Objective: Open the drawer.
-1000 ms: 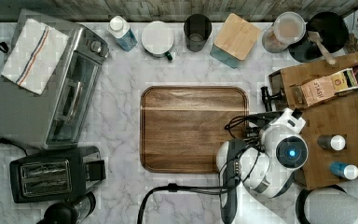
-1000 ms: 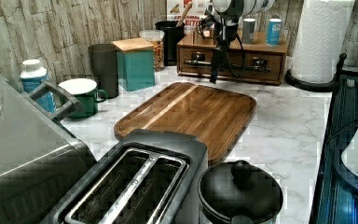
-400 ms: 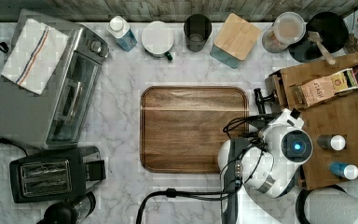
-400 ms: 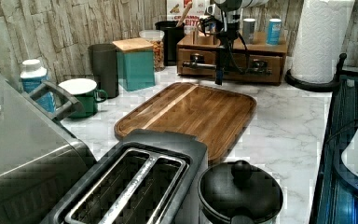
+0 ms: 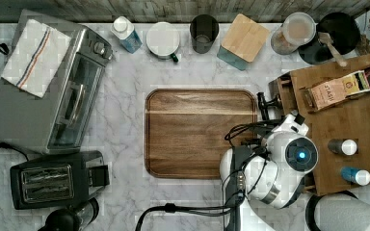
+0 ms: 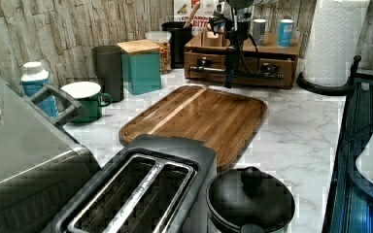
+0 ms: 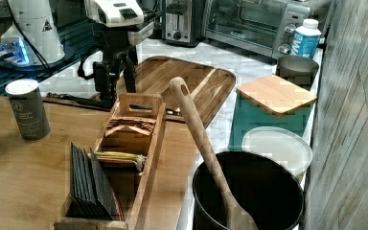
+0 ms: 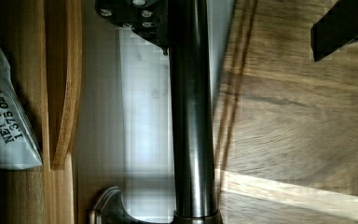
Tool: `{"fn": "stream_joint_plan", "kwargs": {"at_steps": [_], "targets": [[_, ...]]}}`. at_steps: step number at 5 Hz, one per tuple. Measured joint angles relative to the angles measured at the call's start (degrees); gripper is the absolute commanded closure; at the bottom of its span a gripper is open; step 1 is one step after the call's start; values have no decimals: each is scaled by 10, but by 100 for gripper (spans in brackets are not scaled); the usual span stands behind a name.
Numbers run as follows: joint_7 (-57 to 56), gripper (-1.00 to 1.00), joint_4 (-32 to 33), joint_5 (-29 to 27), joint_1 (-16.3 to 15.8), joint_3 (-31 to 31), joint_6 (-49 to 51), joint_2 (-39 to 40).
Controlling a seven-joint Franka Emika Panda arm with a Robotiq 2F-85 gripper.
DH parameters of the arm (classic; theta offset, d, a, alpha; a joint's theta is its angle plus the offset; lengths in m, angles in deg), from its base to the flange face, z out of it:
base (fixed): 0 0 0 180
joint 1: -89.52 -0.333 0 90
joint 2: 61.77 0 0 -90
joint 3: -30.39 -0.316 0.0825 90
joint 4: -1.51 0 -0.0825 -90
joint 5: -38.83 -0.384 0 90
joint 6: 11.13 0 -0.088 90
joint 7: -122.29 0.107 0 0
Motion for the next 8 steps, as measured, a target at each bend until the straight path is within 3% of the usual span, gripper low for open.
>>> {"fn": "stream_joint_plan", "kwargs": {"at_steps": [2, 3, 5, 8], "targets": [[0, -100, 46, 0, -4, -36, 0, -39], [0, -100, 76, 0, -24, -40, -21, -57], [102, -100, 101, 0, -61, -55, -27, -74], [201, -100, 121, -3, -84, -98, -30, -87]]}}
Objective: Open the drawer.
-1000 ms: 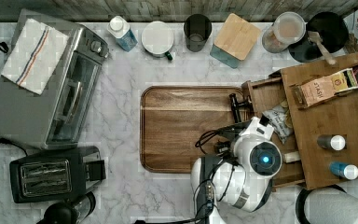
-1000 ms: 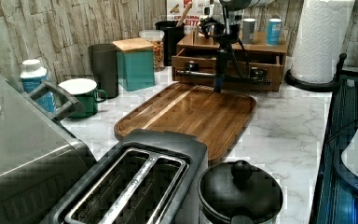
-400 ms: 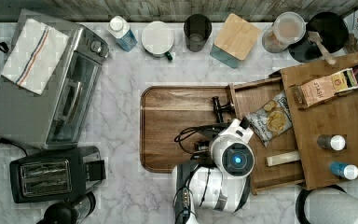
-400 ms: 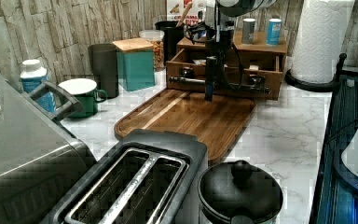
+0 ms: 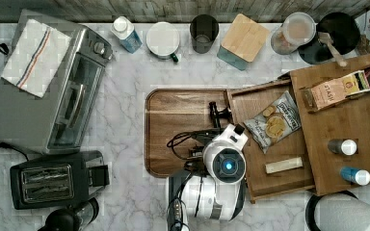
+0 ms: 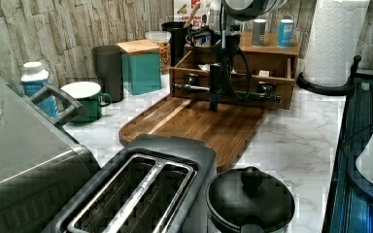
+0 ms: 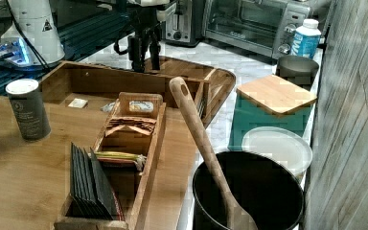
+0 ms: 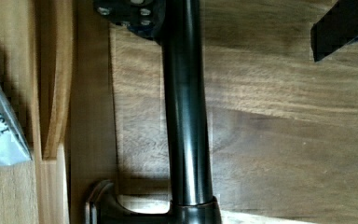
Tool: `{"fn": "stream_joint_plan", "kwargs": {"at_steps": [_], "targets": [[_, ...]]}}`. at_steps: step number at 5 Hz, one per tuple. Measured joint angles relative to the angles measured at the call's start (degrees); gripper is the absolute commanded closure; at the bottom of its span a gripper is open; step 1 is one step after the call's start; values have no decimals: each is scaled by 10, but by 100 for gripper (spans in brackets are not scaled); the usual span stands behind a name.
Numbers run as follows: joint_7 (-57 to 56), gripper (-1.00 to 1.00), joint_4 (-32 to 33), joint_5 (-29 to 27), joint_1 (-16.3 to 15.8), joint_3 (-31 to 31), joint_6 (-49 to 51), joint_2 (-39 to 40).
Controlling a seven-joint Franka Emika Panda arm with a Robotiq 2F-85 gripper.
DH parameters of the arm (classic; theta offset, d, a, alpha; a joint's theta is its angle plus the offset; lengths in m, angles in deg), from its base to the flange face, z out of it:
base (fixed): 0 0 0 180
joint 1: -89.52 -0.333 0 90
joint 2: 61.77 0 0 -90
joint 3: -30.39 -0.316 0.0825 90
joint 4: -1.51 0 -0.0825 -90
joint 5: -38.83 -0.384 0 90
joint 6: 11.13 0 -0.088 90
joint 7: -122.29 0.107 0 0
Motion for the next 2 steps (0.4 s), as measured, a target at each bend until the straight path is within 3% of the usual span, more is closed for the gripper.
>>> {"fn": "stream_joint_plan", "kwargs": {"at_steps": [2], "targets": [[3, -100, 1, -10, 1, 0, -2, -1]]}}
